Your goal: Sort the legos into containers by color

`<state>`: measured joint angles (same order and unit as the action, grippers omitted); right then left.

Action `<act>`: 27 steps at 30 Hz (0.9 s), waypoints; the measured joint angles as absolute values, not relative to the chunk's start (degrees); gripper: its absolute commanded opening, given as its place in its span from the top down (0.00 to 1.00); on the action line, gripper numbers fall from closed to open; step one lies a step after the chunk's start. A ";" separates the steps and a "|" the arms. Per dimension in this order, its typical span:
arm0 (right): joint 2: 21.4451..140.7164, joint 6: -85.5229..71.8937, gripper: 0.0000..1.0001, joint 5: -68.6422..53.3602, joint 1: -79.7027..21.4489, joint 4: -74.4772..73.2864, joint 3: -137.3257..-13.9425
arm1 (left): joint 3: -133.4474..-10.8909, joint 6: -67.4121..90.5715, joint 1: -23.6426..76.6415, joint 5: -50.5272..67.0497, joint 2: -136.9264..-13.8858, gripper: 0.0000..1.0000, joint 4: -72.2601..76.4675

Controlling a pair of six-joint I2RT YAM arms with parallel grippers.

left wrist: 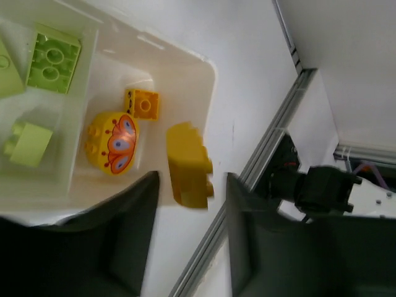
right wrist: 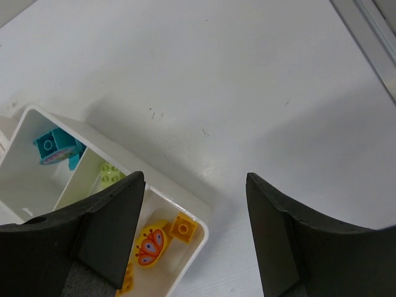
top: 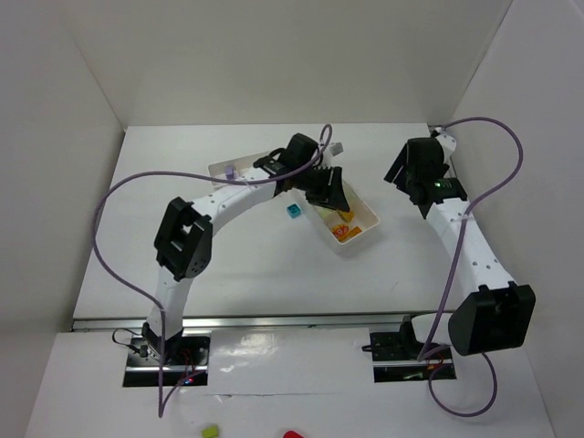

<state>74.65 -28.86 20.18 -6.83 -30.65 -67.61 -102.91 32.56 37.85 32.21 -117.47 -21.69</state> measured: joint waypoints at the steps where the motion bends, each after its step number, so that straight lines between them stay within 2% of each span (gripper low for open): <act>1: 73.84 -28.73 0.26 19.81 -6.28 -31.07 -67.44 | -104.95 32.32 38.35 31.88 -119.37 0.30 -22.35; 2: 73.19 -28.62 0.25 19.51 -5.67 -31.46 -67.37 | -107.00 32.32 38.70 31.51 -121.25 0.26 -22.94; 3: 72.44 -28.42 0.25 19.20 -5.02 -31.79 -67.37 | -109.16 32.53 38.92 31.09 -123.02 0.13 -23.79; 4: 71.83 -28.23 0.25 18.94 -4.40 -31.99 -67.37 | -110.93 32.16 39.00 30.65 -124.44 0.09 -24.53; 5: 71.29 -27.97 0.25 18.68 -3.81 -32.16 -67.37 | -112.42 31.90 39.00 30.17 -125.45 0.09 -25.39; 8: 70.50 -27.49 0.25 17.85 -2.70 -32.34 -67.29 | -113.65 31.40 38.92 28.14 -125.36 0.23 -27.44; 10: 70.32 -27.33 0.25 17.06 -2.20 -32.49 -66.89 | -113.23 29.76 38.83 26.35 -124.25 0.29 -27.90; 12: 70.30 -27.29 0.25 16.25 -2.04 -32.45 -66.37 | -109.80 27.77 38.50 24.34 -121.03 0.24 -28.08; 13: 70.30 -27.24 0.25 15.75 -2.04 -32.47 -66.08 | -106.78 26.13 38.37 23.31 -118.45 0.19 -28.51; 14: 70.32 -27.18 0.25 15.38 -2.04 -32.47 -65.87 | -103.26 24.14 38.33 21.91 -115.59 0.10 -28.56; 18: 70.32 -27.14 0.25 13.80 -2.04 -32.21 -65.25 | -90.43 17.56 38.13 14.81 -104.42 0.00 -30.41; 22: 70.96 -27.14 0.25 12.49 -2.04 -31.83 -65.17 | -80.95 13.39 37.85 7.40 -100.36 0.00 -28.56; 27: 72.18 -27.14 0.25 11.20 -2.09 -31.73 -65.17 | -79.18 8.71 37.26 2.22 -107.48 0.00 -26.63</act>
